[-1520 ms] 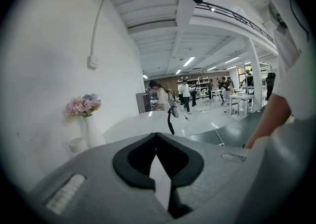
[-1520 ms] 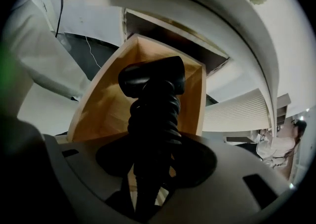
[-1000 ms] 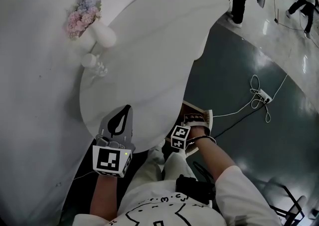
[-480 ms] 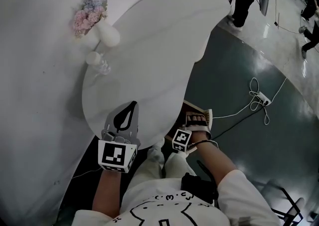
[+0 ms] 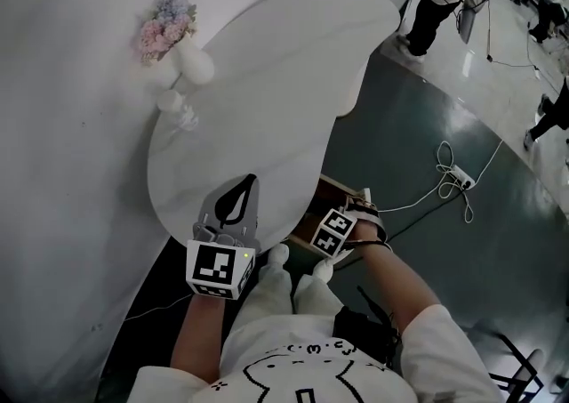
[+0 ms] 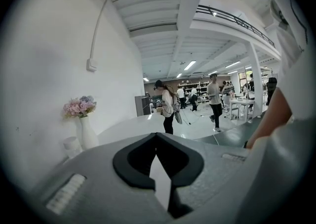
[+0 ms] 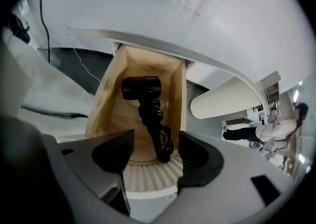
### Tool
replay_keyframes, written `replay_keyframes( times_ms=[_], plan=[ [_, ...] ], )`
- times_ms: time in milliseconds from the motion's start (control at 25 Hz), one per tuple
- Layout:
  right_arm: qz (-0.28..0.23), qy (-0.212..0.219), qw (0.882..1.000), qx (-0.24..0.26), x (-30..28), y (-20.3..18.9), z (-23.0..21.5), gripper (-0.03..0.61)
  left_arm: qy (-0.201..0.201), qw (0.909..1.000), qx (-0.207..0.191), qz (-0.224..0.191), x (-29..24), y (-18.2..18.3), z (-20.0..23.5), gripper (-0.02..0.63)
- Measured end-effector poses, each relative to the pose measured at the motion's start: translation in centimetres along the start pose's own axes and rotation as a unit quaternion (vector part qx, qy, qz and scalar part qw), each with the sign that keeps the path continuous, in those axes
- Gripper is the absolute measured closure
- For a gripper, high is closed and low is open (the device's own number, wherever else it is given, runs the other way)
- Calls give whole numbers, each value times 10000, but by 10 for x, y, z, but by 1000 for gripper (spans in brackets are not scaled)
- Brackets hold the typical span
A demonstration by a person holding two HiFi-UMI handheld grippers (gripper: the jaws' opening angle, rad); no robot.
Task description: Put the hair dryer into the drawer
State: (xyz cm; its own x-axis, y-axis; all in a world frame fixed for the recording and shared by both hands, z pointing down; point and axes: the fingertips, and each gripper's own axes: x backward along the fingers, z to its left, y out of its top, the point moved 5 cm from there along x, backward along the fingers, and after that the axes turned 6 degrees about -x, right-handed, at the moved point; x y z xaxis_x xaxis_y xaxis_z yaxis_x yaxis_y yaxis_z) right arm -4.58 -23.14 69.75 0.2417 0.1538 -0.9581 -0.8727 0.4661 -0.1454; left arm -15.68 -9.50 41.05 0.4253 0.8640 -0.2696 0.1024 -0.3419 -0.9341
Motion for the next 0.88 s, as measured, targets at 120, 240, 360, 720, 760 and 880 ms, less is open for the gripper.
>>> replay_keyframes(
  times_ms=[120,240,360,720,760,880],
  plan=[
    [-236,357,9982,-425,22,-10,3,305,-24,10000,-3,-80,8,5,-19,601],
    [-516,750,9923,-839,44,-13,3,307,-70,9998,-1,-185,10,9,-31,601],
    [-704,1034,9835,-1308,63,-13,-1,322,-178,9994,11,-288,10,10,-34,600],
    [-1521,757,9543,-2458,127,-7,-29,580,-417,9968,-35,-677,23,28,-17,601],
    [-1623,725,9498,-2574,136,-4,-31,580,-431,9965,-32,-710,26,30,-14,601],
    [-1897,578,9379,-2845,162,1,-36,580,-505,9951,-27,-851,30,36,-7,601]
  ],
)
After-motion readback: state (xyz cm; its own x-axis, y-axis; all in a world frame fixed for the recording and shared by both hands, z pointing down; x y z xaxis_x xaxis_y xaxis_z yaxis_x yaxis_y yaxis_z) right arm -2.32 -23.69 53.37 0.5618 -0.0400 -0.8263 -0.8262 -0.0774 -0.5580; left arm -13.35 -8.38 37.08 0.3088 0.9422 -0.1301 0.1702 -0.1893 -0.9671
